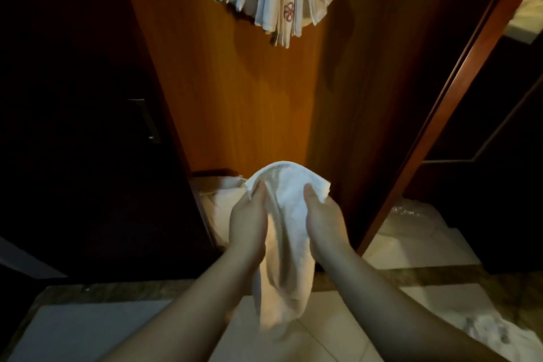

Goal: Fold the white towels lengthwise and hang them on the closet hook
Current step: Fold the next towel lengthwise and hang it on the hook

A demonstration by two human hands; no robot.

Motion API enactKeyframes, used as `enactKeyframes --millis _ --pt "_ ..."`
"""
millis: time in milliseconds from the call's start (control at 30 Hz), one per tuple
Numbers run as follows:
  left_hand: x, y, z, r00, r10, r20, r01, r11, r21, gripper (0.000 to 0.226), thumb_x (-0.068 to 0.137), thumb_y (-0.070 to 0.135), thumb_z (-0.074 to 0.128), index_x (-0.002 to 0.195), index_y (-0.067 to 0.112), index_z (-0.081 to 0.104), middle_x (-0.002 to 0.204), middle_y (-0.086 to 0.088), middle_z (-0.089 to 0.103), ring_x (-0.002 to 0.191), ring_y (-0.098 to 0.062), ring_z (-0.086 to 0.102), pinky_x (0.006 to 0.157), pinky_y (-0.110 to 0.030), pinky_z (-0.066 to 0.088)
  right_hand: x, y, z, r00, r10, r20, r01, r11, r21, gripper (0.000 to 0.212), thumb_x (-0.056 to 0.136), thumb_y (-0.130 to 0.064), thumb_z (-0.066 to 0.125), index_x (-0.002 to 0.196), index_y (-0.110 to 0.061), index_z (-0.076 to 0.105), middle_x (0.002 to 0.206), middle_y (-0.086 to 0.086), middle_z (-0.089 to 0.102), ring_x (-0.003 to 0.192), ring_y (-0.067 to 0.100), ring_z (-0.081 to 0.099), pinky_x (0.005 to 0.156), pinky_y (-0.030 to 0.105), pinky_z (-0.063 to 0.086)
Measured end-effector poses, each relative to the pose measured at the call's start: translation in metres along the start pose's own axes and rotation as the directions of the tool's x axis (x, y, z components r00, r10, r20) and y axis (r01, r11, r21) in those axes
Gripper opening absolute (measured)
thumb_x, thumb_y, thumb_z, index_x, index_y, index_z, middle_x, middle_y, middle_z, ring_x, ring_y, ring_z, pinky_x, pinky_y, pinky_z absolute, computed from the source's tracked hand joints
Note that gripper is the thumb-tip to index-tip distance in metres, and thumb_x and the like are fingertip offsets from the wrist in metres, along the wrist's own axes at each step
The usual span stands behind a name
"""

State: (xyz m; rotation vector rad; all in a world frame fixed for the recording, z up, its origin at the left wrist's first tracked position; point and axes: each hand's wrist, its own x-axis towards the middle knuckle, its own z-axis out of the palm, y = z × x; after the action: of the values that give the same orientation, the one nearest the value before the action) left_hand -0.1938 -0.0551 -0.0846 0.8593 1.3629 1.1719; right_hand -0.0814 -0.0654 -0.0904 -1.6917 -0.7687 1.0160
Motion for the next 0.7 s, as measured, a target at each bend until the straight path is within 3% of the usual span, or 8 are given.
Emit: enactKeyframes --millis 33,100,167,233,367,433,533,700 --pt "-0.003 -0.005 0.001 0.999 0.048 0.009 -0.048 0.997 0.065 0.021 0.099 0.049 0.051 0.088 0.042 0.066 0.078 0.016 0.067 0.080 0.001 0.062 0.068 -0.022 0.047 -0.008 0.004 0.002 1.000 -0.028 0.009 0.028 0.999 -0.032 0.023 0.100 -0.058 0.044 0.099 -0.037 0.053 0.086 -0.014 0.061 0.078 0.004 0.060 0.062 0.022 0.044" --pt "-0.012 -0.012 0.004 0.988 0.154 0.028 -0.156 0.957 0.244 0.021 0.103 0.048 0.043 0.095 0.048 0.062 0.072 0.012 0.063 0.069 -0.001 0.062 0.062 -0.017 0.042 -0.018 0.006 0.004 0.996 -0.076 0.054 0.079 0.995 -0.061 0.023 0.100 -0.058 0.042 0.086 -0.041 0.049 0.081 -0.019 0.058 0.070 -0.004 0.061 0.058 0.014 0.038" --pt "-0.021 -0.014 0.008 0.974 0.227 0.027 -0.227 0.945 0.234 0.027 0.102 0.051 0.041 0.085 0.052 0.062 0.075 0.020 0.069 0.069 0.005 0.066 0.055 -0.017 0.046 -0.023 0.005 0.002 0.985 -0.126 0.114 0.135 0.988 -0.074 0.021 0.099 -0.058 0.042 0.086 -0.044 0.048 0.081 -0.022 0.058 0.070 -0.018 0.059 0.059 0.010 0.037" --pt "-0.026 -0.013 0.009 0.960 0.276 0.039 -0.278 0.939 0.204 0.027 0.101 0.048 0.044 0.082 0.042 0.062 0.077 0.030 0.068 0.071 0.011 0.064 0.050 -0.012 0.048 -0.025 0.002 0.001 0.963 -0.168 0.212 0.181 0.983 -0.041 0.018 0.098 -0.060 0.043 0.098 -0.046 0.054 0.086 -0.022 0.066 0.079 -0.018 0.061 0.064 0.010 0.042" --pt "-0.025 -0.002 0.006 0.944 0.312 0.105 -0.327 0.929 0.175 0.020 0.103 0.035 0.048 0.086 0.036 0.058 0.078 0.033 0.066 0.074 0.011 0.065 0.057 -0.006 0.048 -0.024 -0.003 -0.004 0.905 -0.225 0.362 0.226 0.973 0.038 0.014 0.098 -0.058 0.045 0.102 -0.052 0.057 0.091 -0.043 0.065 0.091 -0.023 0.059 0.065 -0.001 0.044" --pt "-0.023 0.003 0.001 0.936 0.308 0.170 -0.334 0.929 0.158 0.021 0.104 0.029 0.049 0.086 0.037 0.057 0.076 0.036 0.065 0.074 0.013 0.064 0.058 -0.006 0.047 -0.021 -0.008 -0.008 0.890 -0.231 0.394 0.226 0.972 0.061 0.021 0.092 -0.064 0.045 0.104 -0.051 0.058 0.095 -0.039 0.067 0.095 -0.019 0.061 0.075 0.004 0.047" --pt "-0.025 0.014 -0.003 0.936 0.286 0.205 -0.323 0.930 0.176 0.021 0.103 0.031 0.049 0.088 0.038 0.062 0.083 0.029 0.070 0.077 0.009 0.066 0.063 -0.011 0.050 -0.014 -0.011 -0.012 0.895 -0.230 0.382 0.206 0.973 0.103 0.035 0.086 -0.069 0.046 0.104 -0.045 0.064 0.102 -0.024 0.073 0.099 -0.005 0.067 0.088 0.026 0.052" --pt "-0.025 0.032 -0.005 0.938 0.321 0.128 -0.340 0.924 0.177 0.036 0.102 0.040 0.050 0.074 0.049 0.070 0.087 0.004 0.073 0.078 -0.011 0.069 0.072 -0.032 0.054 -0.013 -0.027 -0.014 0.926 -0.296 0.233 0.276 0.954 0.113 0.036 0.083 -0.075 0.039 0.083 -0.052 0.067 0.085 -0.023 0.071 0.072 -0.009 0.066 0.065 0.024 0.053"
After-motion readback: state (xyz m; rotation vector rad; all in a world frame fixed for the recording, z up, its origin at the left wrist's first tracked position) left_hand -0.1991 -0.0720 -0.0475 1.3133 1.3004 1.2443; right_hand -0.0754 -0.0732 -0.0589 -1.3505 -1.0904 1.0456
